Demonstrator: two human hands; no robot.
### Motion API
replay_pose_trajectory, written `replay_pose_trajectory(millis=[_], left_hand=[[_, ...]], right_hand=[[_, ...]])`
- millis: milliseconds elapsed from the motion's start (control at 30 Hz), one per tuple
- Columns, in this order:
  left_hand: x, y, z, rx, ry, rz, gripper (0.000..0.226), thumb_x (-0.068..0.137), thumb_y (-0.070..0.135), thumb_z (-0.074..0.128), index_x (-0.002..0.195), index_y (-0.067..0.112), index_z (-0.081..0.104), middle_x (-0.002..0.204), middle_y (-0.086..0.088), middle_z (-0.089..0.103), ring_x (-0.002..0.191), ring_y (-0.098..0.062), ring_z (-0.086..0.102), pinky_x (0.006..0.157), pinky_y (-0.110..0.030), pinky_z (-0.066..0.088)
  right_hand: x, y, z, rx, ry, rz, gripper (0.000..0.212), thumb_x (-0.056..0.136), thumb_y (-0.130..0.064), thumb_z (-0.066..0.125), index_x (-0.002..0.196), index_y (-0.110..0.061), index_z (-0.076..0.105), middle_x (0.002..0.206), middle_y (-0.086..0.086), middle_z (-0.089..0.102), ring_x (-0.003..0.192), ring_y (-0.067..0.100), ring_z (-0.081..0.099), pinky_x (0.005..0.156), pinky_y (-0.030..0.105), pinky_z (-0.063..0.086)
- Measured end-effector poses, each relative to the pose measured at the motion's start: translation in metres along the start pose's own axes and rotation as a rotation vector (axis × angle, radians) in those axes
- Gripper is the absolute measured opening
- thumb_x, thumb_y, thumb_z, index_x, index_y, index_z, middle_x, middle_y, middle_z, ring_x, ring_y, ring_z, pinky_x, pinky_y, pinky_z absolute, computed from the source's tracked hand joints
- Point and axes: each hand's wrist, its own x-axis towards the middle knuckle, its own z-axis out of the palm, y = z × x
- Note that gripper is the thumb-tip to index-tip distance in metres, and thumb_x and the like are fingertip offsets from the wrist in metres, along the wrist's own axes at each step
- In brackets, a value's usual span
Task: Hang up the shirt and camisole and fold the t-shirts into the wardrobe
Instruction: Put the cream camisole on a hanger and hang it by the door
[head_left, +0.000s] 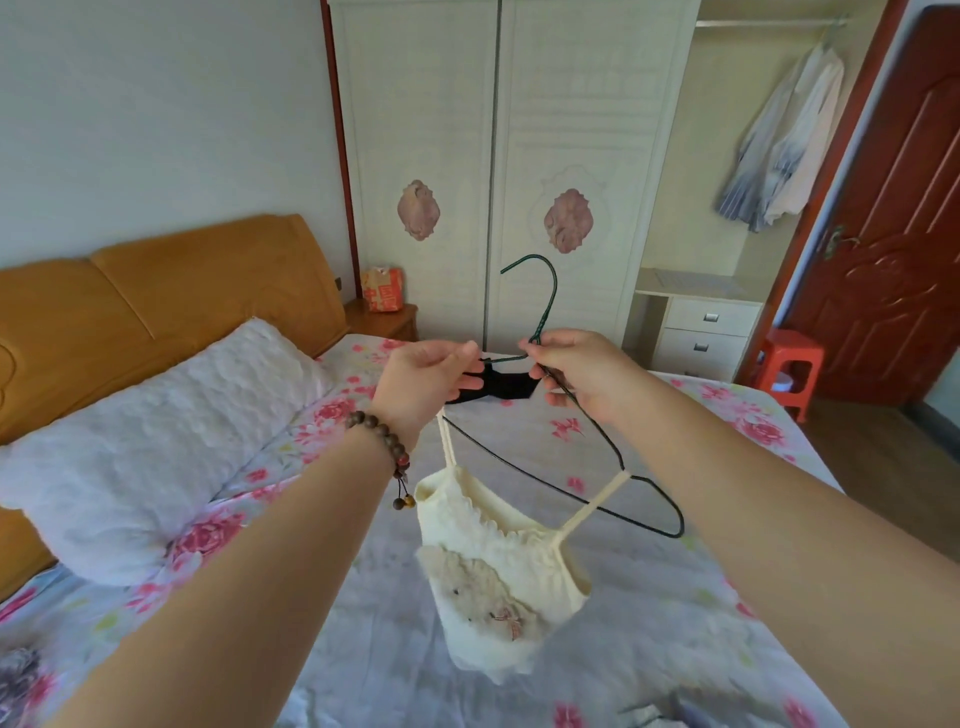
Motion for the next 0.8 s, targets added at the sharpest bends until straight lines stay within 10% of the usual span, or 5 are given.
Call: replay_pose_trajectory(millis=[500,800], left_hand=[[-0.052,-0.031,0.074,-0.132,-0.21,-0.297,0.011,0.086,0.001,0.066,0.095,0.007,0.062,0.075,-0.008,0.068,0.057,-0.013,0.067,0.06,-0.027,0.059],[-0.05,-0.043,0.088,-0.087,-0.324,-0.317,0.011,0.086,0.001,0.066,0.092,0.009,0.065,0.08,-0.006,0.069,0.06,-0.009,0.067,0.056,-0.023,0.055]], right_hand=[[0.003,0.017,0.02,0.468,0.007,0.185,0.013,0.099,-0.008,0.045,0.104,-0.011,0.057,0.078,0.008,0.053,0.063,0.015,0.052,0.055,0.032,0.057],[-0.091,0.08,-0.034,0.207,0.2,0.195,0.023,0.087,-0.015,0.066,0.098,0.005,0.062,0.097,0.021,0.065,0.087,0.029,0.066,0.08,0.034,0.055]])
